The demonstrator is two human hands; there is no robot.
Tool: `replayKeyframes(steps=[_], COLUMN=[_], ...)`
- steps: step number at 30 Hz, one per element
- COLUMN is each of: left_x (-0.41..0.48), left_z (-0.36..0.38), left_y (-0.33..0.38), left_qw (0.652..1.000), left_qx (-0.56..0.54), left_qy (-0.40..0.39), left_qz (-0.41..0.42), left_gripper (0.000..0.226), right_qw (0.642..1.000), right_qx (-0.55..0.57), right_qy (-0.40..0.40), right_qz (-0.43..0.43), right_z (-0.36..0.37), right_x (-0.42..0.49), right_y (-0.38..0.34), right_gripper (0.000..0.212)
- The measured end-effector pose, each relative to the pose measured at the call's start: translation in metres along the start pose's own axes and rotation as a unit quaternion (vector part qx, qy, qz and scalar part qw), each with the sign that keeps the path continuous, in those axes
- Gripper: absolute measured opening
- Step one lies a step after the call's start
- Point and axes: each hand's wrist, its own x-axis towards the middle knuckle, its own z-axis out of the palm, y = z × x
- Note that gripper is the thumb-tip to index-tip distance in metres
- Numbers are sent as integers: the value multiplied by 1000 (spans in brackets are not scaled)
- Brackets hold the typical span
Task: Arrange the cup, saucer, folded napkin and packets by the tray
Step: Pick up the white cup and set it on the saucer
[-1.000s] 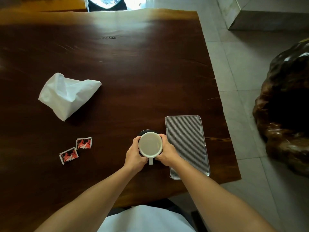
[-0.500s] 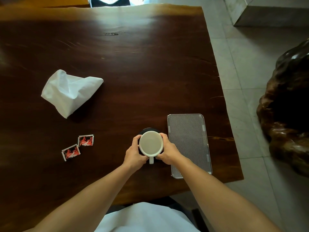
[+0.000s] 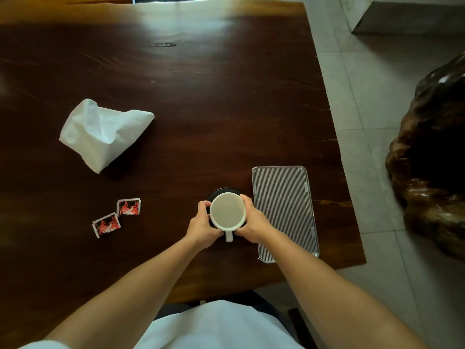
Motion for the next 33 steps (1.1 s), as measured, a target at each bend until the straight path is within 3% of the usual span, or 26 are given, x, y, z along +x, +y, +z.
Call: replayKeyframes(steps=[7,12,15,19,25,33], left_x=[1,-3,-10,-19,-39,-57], left_z=[-5,-18,-33,-58,-101,-164], left_y=[0,2,5,7,7,-14], left_qw=[999,998,996,992,984,974], left_qx=[31,58,79,100,137,161], left_qy=[-7,-6,38,76,110,159], left_qz=[-12,-8,-1,8,33,27], left_gripper=[65,71,58,37,16,13], right_qw=[1000,995,986,978,977,969], right_qx=[1,-26,-42,-69,-103,-144], right_qy=[-8,87,159,197,165,132], right_qz=[23,32,28,1,-84,-150], right_z=[-3,-13,-22,-26,-13,18], right_x=[0,-3,-6,-11,-16,-13], right_y=[-3,-11,-21,-49,-94,-172], right_gripper=[114,79,63,39,20,18])
